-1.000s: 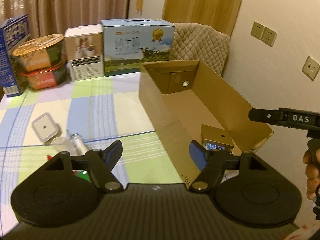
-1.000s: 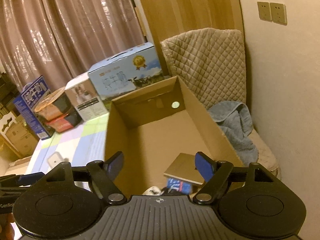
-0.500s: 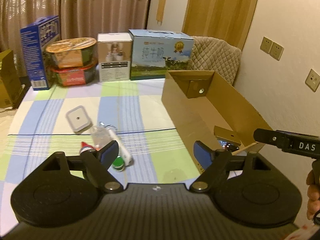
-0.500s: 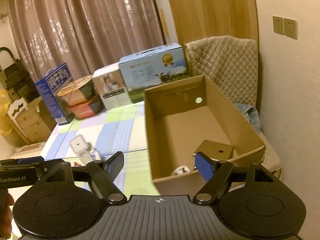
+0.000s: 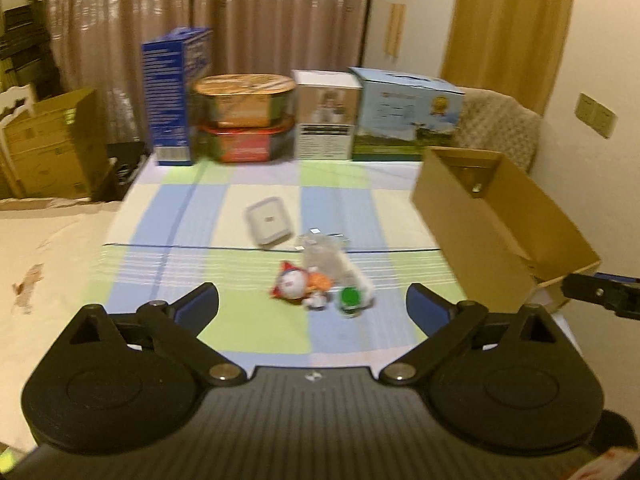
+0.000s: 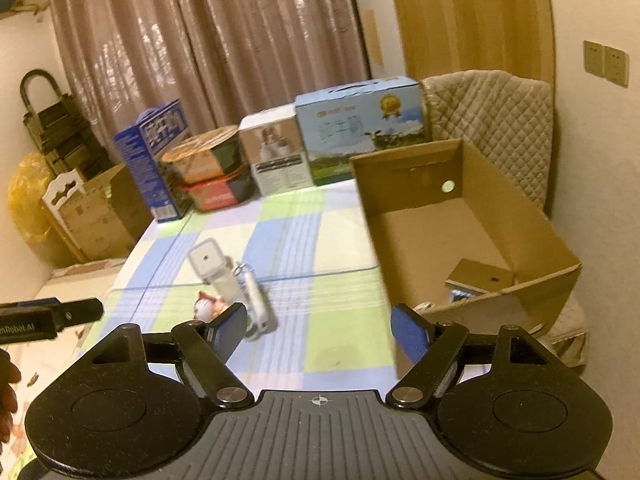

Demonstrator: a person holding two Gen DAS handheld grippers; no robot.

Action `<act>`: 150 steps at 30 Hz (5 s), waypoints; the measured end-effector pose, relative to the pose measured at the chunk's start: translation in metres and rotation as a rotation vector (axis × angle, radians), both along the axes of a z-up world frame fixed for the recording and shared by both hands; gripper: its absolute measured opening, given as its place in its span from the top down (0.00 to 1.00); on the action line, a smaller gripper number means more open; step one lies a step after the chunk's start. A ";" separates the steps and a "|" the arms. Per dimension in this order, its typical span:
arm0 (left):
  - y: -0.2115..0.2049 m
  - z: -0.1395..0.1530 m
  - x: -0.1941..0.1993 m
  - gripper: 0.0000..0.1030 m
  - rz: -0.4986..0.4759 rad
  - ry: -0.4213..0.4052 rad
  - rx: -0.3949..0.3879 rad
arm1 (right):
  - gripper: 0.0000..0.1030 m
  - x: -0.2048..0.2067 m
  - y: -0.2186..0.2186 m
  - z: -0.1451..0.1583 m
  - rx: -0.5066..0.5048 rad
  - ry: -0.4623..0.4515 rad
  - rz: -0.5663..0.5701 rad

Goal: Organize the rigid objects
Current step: 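Move both tools back from the box toward the remaining objects, then lower the right tool onto the white Midea remote and grasp it, then grasp the red Doraemon figure with the left tool while the right tool holds the remote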

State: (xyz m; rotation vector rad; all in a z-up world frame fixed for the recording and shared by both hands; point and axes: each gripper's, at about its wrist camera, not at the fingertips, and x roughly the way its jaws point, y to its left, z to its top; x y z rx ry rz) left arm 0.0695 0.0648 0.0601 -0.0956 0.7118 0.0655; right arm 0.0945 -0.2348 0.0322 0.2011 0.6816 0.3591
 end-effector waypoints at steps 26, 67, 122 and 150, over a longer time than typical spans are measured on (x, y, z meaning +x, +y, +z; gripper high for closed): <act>0.030 -0.030 -0.012 0.01 0.028 0.048 0.001 | 0.23 -0.011 0.049 -0.027 -0.019 0.033 0.112; 0.047 -0.146 0.112 0.01 -0.012 0.121 0.017 | 0.54 0.106 0.115 -0.132 -0.080 0.067 0.239; 0.008 -0.192 0.167 0.16 -0.289 0.106 0.180 | 0.73 0.151 0.101 -0.168 -0.137 0.178 0.262; 0.004 -0.195 0.161 0.30 -0.266 0.105 0.251 | 0.63 0.155 0.127 -0.179 -0.287 0.096 0.249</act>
